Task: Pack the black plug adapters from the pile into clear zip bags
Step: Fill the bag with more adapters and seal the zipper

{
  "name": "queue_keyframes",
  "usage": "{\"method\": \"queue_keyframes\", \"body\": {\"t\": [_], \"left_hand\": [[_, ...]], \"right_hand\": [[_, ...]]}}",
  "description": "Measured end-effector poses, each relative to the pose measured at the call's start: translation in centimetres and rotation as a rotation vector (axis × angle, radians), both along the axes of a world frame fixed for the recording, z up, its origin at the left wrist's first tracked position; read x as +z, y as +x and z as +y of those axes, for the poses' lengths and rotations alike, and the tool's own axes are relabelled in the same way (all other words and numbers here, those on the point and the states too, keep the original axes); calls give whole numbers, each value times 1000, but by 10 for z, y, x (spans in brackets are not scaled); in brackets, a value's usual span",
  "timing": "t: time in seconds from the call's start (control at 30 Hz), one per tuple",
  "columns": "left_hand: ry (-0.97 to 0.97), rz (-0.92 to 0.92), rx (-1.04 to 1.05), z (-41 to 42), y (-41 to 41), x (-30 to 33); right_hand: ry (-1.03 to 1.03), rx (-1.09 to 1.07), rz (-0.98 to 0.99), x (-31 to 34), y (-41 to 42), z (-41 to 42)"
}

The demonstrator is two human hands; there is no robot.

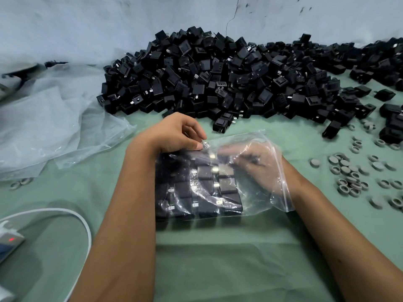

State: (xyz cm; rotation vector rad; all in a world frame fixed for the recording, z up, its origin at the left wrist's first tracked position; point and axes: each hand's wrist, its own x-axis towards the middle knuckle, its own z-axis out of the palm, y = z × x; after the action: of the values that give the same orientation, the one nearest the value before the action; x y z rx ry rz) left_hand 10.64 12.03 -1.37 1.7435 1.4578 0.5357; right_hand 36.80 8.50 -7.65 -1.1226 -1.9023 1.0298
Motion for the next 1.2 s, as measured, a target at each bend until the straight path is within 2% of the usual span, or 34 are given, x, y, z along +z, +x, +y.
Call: {"method": "queue_keyframes", "body": {"t": [0.13,0.23,0.3,0.43,0.53,0.67,0.87,0.97,1.07,1.2], "left_hand": [[1,-7,4,0,0,0],[-5,-15,10,-1,0,-1],[-7,-16,18,-1,0,-1],[10,2,47,0,-1,-2],[50,30,123,0,-3,-3],[179,59,301,1,-11,-4],[178,116,626,-1,-36,-5],[137,118,737,-3,-49,-7],[136,62,792,-3,-54,-7],[139,24,812,-3,-54,-6]], "right_hand": [[24,-66,14,1,-2,-3],[-8,-120,145,10,2,-6],[-5,-179,155,15,7,-3],[-7,-545,237,21,20,5],[147,-692,217,39,24,10],[283,-526,-39,75,-4,25],[298,22,-713,92,-101,55],[334,124,-817,84,-147,66],[412,127,-933,70,-177,77],[359,145,-1036,54,-194,88]]}}
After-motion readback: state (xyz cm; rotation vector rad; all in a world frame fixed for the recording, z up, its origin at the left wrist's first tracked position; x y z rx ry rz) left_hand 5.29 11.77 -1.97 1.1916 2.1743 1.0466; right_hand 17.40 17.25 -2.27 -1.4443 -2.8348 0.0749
